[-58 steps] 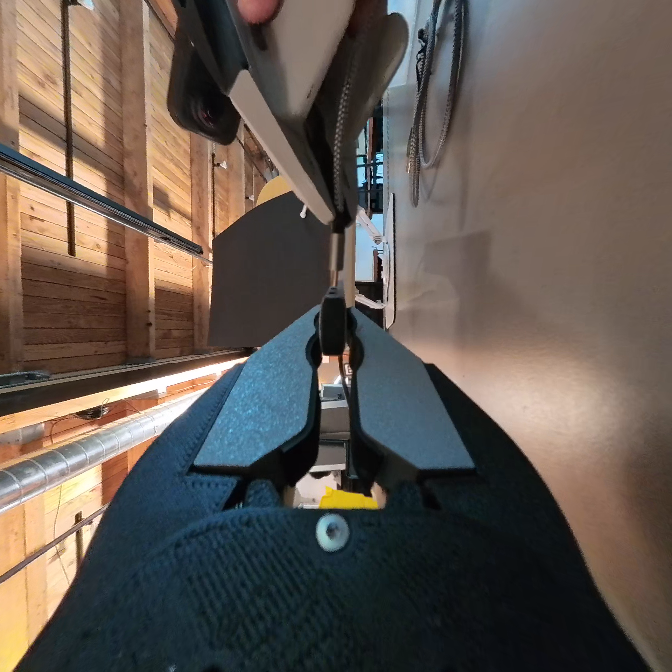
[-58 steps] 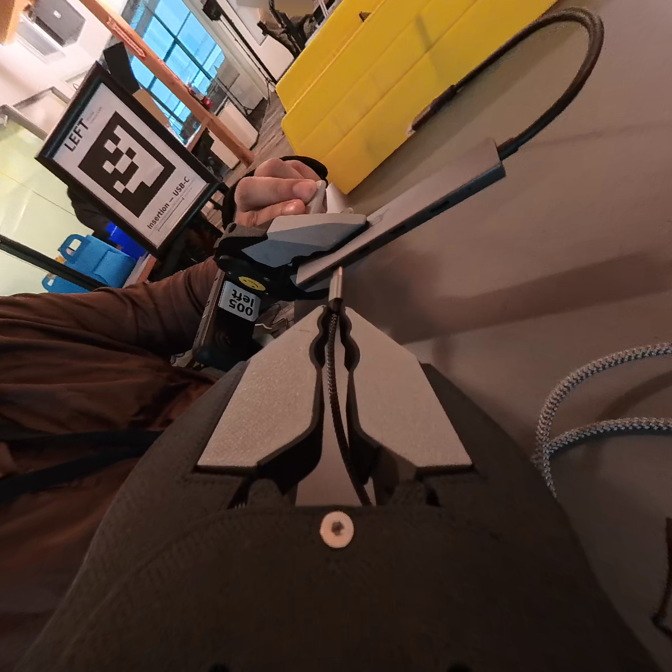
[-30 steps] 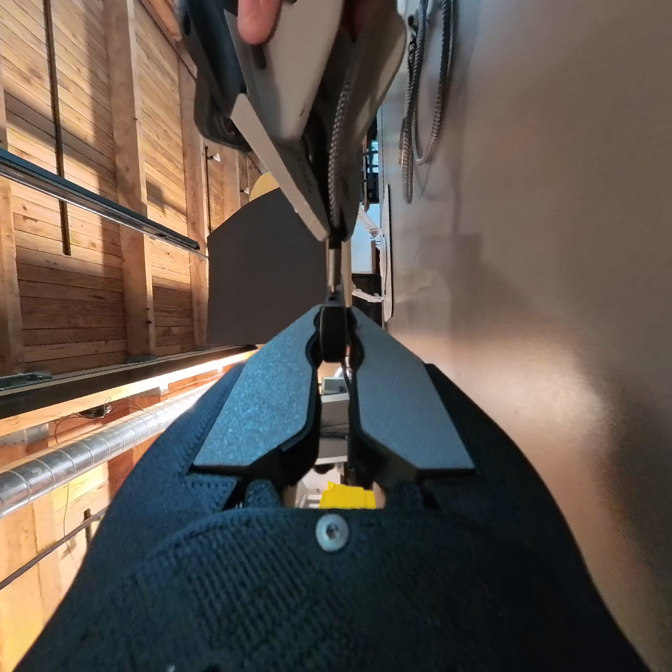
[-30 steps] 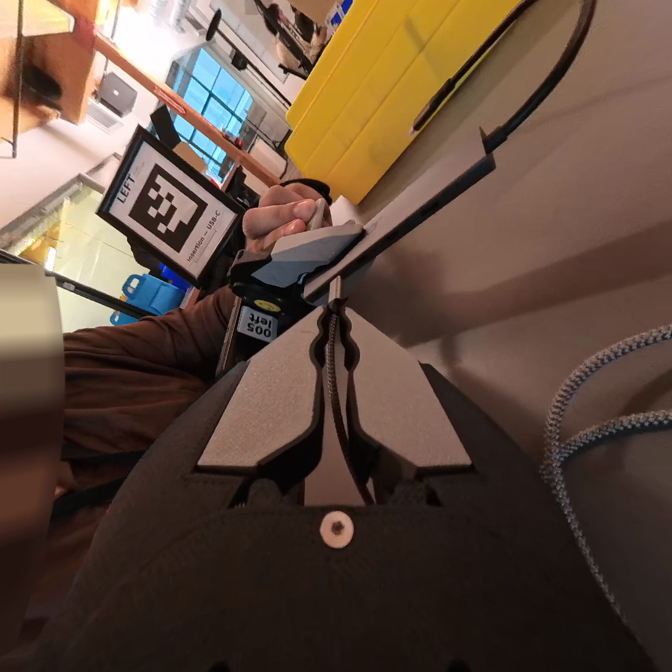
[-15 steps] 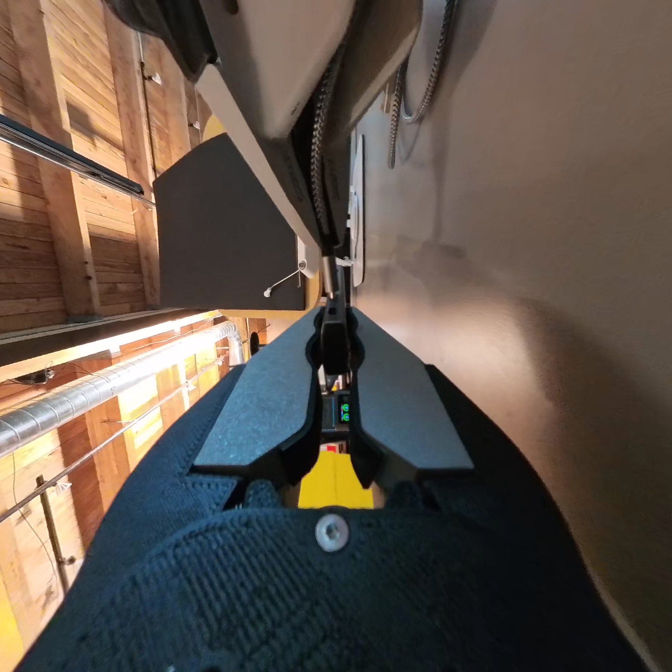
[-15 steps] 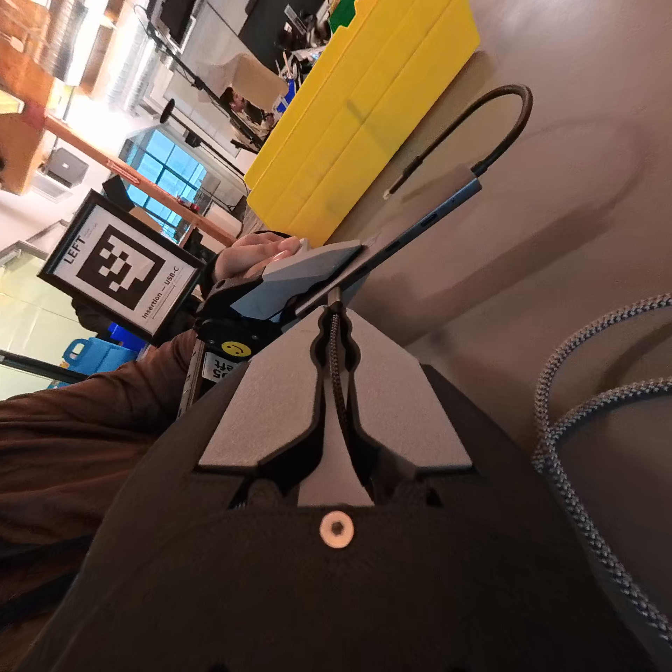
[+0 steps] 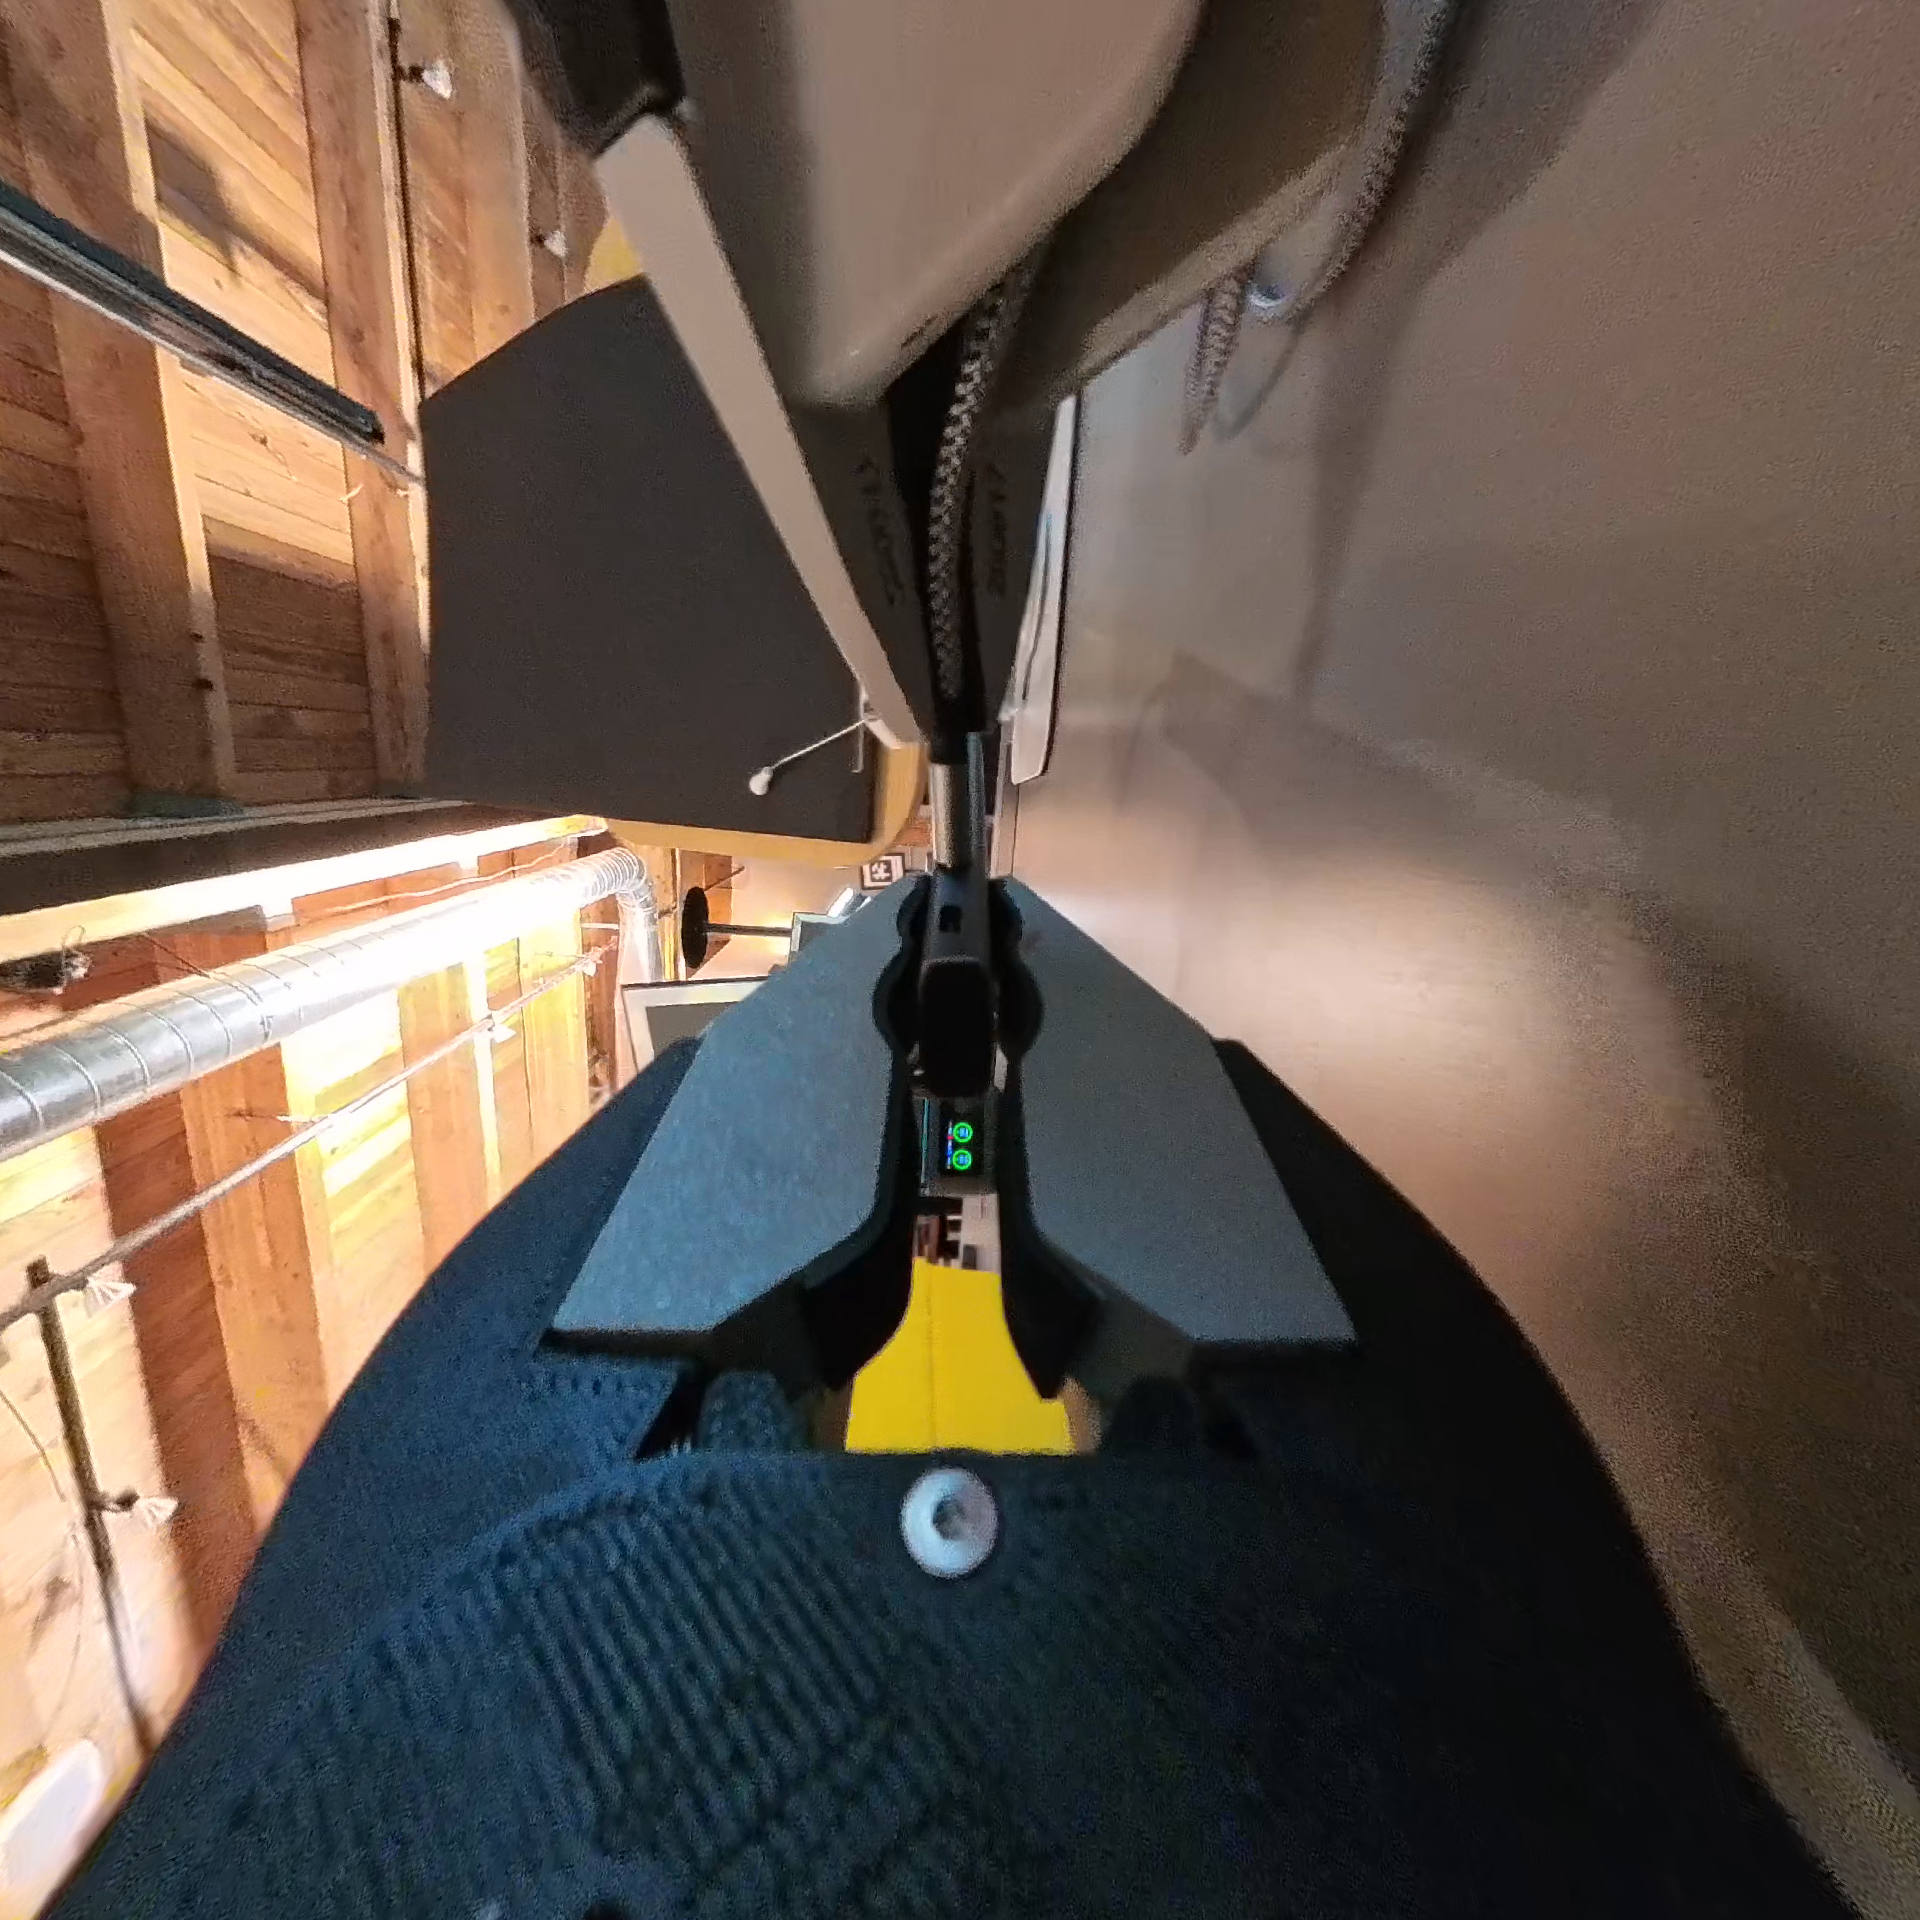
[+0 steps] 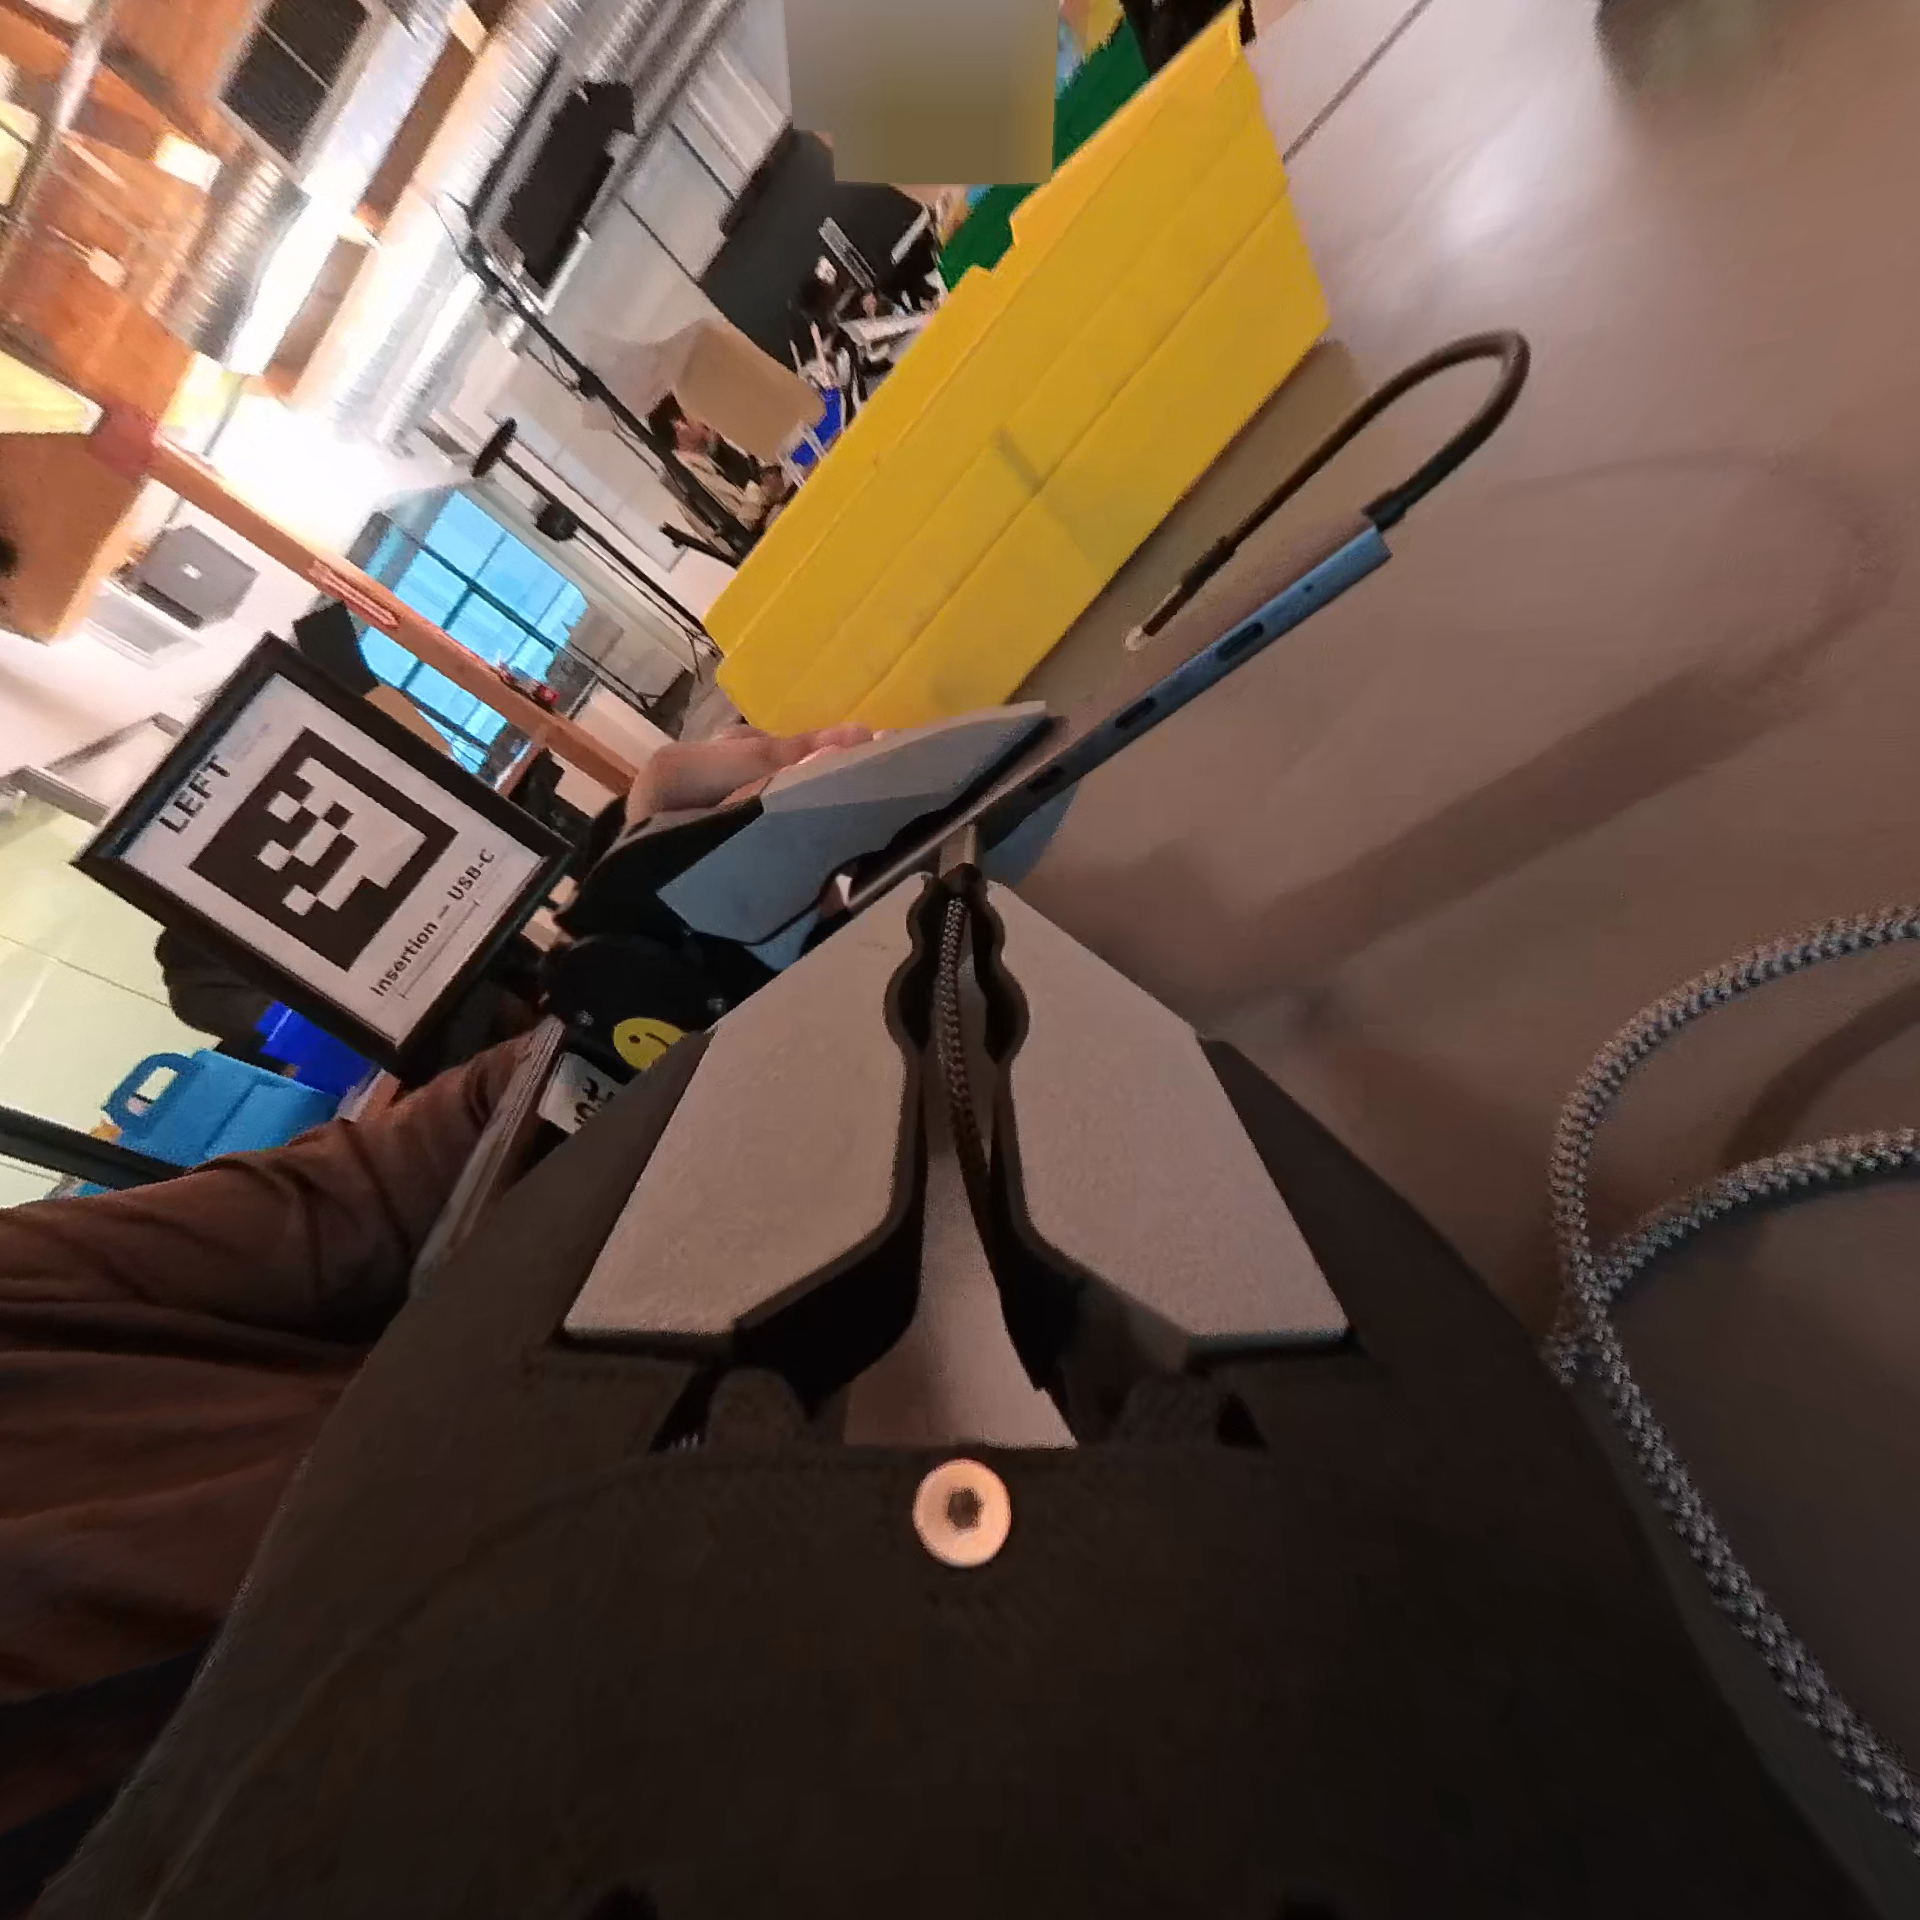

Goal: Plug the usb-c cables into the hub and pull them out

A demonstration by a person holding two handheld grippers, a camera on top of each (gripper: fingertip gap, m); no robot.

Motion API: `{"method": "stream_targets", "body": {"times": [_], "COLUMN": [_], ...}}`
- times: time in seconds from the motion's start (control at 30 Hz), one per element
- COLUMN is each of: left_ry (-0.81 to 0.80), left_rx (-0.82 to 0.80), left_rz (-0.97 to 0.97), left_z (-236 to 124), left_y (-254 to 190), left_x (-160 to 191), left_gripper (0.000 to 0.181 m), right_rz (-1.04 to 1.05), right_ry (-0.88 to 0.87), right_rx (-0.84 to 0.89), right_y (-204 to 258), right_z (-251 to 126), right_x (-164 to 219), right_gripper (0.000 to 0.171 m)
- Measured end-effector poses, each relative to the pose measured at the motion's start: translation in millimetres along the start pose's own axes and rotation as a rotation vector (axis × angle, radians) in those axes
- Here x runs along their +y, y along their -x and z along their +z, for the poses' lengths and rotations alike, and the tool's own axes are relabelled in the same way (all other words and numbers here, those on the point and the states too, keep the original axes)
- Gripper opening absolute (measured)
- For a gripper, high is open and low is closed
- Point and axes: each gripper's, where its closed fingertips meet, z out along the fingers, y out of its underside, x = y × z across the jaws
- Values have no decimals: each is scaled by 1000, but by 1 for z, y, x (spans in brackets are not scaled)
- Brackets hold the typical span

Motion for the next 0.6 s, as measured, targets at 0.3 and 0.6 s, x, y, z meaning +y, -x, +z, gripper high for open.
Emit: {"method": "stream_targets", "body": {"times": [0.3,0.6], "left_ry": [-52,-337], "left_rx": [58,227], "left_rz": [-297,-489], "left_z": [3,-16], "left_y": [11,7], "left_x": [7,-25], "left_gripper": [7,7], "right_rz": [-304,-872], "right_ry": [0,372], "right_rx": [23,383], "right_y": [26,19], "right_z": [-31,-31], "right_x": [-24,4], "right_gripper": [17,54]}}
